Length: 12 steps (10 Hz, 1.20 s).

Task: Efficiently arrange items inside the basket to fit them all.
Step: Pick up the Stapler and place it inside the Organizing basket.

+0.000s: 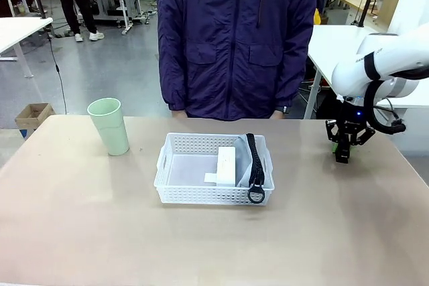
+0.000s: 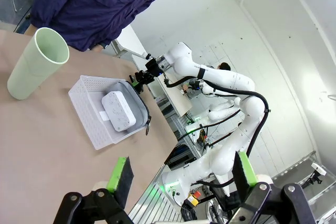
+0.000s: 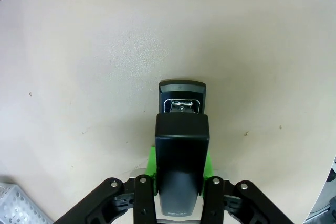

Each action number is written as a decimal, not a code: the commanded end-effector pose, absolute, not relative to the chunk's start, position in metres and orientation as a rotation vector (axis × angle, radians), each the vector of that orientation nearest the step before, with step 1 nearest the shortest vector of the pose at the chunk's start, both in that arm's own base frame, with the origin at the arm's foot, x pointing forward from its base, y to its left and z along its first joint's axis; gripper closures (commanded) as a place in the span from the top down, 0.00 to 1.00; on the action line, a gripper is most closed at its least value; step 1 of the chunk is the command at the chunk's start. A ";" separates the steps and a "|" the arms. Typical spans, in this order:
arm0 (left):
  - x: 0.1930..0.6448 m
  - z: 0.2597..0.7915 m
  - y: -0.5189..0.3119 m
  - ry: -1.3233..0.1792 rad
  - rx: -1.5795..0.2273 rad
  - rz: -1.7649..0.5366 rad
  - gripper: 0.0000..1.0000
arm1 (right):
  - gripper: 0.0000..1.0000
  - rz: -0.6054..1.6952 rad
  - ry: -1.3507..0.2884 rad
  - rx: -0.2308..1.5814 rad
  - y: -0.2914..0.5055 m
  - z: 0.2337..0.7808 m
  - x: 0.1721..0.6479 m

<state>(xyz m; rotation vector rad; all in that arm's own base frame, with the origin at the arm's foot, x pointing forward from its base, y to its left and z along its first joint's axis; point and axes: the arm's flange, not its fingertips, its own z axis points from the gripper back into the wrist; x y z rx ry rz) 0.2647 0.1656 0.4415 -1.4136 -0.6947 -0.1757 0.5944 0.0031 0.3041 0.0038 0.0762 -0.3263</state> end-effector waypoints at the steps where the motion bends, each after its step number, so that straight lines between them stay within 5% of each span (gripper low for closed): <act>1: 0.264 0.443 0.165 -0.717 -1.422 -0.192 1.00 | 0.00 -0.310 0.097 0.038 0.004 0.305 0.596; 6: 0.264 0.443 0.165 -0.717 -1.422 -0.192 1.00 | 0.00 -0.110 0.041 0.104 0.050 0.422 0.492; 12: 0.264 0.443 0.165 -0.717 -1.422 -0.192 1.00 | 0.00 0.135 -0.021 0.126 0.112 0.449 0.328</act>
